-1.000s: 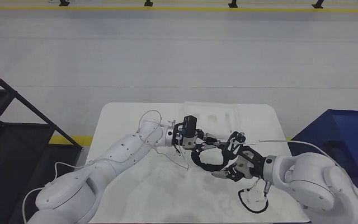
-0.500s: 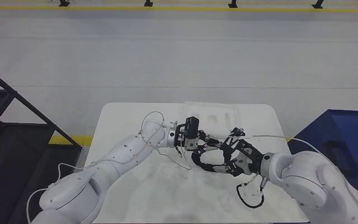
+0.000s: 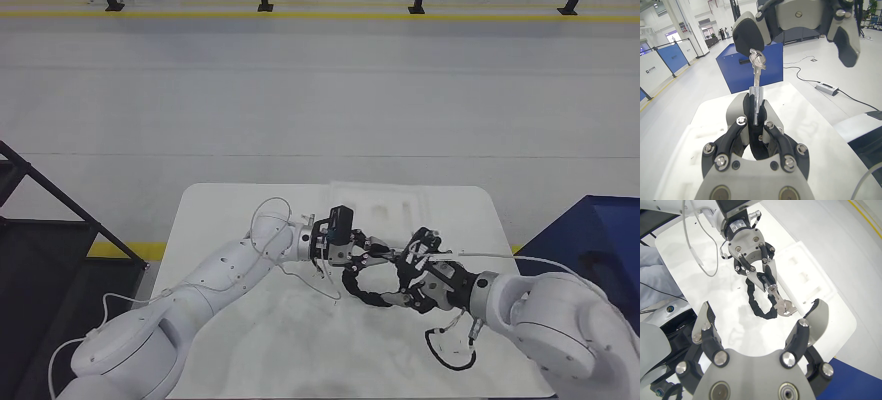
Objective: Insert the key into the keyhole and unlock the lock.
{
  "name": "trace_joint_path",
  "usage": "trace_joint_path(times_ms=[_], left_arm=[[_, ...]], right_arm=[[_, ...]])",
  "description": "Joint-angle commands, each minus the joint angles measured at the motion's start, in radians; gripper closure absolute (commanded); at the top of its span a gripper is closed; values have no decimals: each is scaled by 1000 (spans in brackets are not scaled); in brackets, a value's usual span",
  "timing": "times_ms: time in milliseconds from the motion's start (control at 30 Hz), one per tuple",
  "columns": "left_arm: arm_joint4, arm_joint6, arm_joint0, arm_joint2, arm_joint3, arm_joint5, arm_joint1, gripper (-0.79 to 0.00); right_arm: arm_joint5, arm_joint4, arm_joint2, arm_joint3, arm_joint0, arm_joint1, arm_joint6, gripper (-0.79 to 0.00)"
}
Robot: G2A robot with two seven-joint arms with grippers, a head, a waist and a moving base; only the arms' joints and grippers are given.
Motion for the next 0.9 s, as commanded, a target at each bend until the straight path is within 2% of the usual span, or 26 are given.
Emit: trace_joint_path(times_ms=[0, 500, 867], left_arm=[[-1, -4, 1, -4, 0, -4, -2, 0], [41, -12, -6, -21, -44, -26, -7, 0], [74, -16, -13, -23, -52, -30, -7, 0]], right_arm=[[4, -31, -8, -9, 1, 0, 13, -785], [19, -46, -86, 15, 51, -15, 20, -785], [-17, -22, -61, 50, 65, -14, 40, -785]])
